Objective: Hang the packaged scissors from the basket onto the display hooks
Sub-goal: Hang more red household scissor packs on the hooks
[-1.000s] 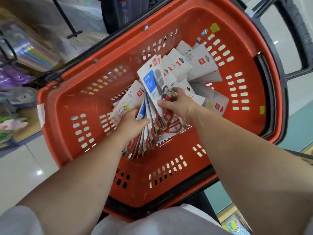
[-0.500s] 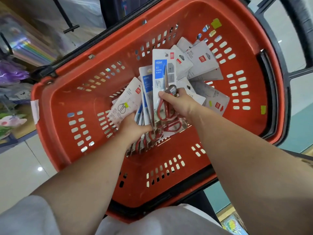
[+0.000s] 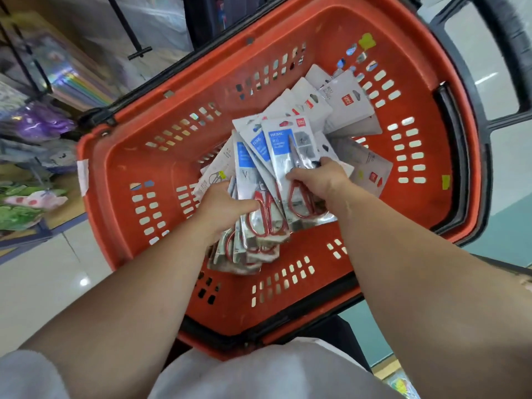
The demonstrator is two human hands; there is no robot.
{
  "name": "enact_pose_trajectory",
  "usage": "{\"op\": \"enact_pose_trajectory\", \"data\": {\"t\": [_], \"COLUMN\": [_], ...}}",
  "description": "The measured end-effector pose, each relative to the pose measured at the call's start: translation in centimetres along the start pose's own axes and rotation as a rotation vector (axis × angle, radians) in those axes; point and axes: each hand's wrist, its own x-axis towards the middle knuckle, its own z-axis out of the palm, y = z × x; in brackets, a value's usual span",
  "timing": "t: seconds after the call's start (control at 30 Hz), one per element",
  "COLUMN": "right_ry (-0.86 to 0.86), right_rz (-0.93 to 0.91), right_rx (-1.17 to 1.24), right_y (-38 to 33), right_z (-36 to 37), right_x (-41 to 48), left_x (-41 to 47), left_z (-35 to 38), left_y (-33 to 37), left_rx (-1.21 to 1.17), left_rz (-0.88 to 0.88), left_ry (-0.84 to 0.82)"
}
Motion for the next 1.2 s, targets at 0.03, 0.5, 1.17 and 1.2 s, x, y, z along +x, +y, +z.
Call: {"op": "enact_pose_trajectory", "data": {"t": [0.03, 0.5, 1.17, 1.2], "right_ry": [-0.013, -0.211, -0.468, -0.435], "right_rz": [0.03, 0.099, 0.106, 0.082], "right_rx": [0.035, 0.053, 0.379, 0.399], "right_y": [-0.1, 0.6, -2.0, -2.0], "right_z": [0.3, 0.8, -2.5, -2.9], "right_x": [-0.1, 0.6, -7.4, -7.9], "left_x": [-0.4, -2.1, -9.0, -9.4], "left_z": [-0.2, -0.5, -2.0, -2.1], "left_y": [0.2, -0.1, 3.3, 3.4], "left_rx": [-0.024, -0.372, -0.509, -0.508], "left_rz": [-0.006, -0.156, -0.083, -0.076], "left_ry": [0.012, 0.076, 0.078, 0.094]}}
